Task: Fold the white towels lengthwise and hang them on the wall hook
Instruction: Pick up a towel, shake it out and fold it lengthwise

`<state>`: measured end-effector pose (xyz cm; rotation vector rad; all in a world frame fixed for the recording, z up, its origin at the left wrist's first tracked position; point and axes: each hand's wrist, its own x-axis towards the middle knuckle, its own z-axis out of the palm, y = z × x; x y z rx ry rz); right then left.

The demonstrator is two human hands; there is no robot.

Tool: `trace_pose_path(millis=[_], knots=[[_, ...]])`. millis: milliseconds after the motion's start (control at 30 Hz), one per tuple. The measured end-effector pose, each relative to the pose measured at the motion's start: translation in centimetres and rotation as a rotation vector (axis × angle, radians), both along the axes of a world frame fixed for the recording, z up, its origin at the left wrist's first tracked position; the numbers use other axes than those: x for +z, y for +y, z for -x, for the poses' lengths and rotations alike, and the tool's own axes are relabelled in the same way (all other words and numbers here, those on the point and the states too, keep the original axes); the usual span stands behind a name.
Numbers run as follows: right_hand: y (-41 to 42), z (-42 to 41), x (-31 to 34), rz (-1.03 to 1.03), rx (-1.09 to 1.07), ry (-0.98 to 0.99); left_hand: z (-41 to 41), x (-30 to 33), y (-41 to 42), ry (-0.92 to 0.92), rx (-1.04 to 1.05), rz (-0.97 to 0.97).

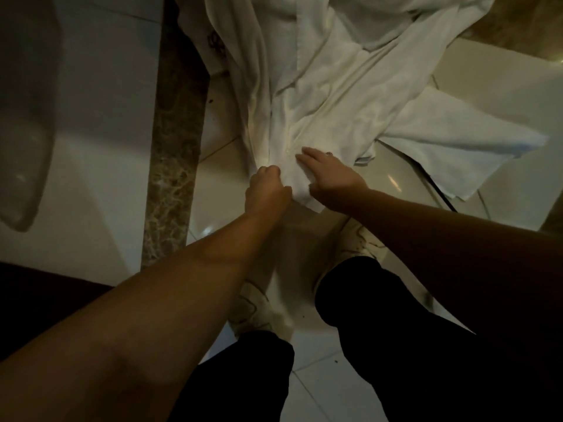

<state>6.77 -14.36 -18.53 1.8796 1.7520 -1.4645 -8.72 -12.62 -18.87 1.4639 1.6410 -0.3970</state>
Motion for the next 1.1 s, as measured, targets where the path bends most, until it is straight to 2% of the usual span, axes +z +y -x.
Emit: trace_pose_path(millis=[233,433,567,667,800,1000,1100], knots=[[1.0,-0.1,-0.6,-0.024,0.115,-0.082,0.6,-0.8,-0.9,-0.081,0.098,0.033],[-0.4,0.0,2.8,0.033,0.168,-0.013,-0.2,3.9,-2.2,-0.267,-0.025,-0.023],[-0.5,0.1,6.4,-0.086,0.109,-0.054,-0.7,7.9,-1.8,-0.3,0.111,-0.002],[-0.7,0.0,10.4,-0.174,-0.04,-0.047,-0.4,11.9,-1.1,-0.316,0.141,-0.018],[-0.1,-1.1,17.9,-0.229,-0.226,-0.029,-0.3,18.2,-0.1,-0.239,-0.132,-0.026],[1.4,-3.2,30.9,-0.298,-0.298,-0.029,-1.5,28.3,2.2,-0.244,-0.294,-0.139],[2.2,-3.3,37.8,-0.373,-0.347,-0.024,-1.6,33.7,2.8,-0.23,-0.284,-0.216]])
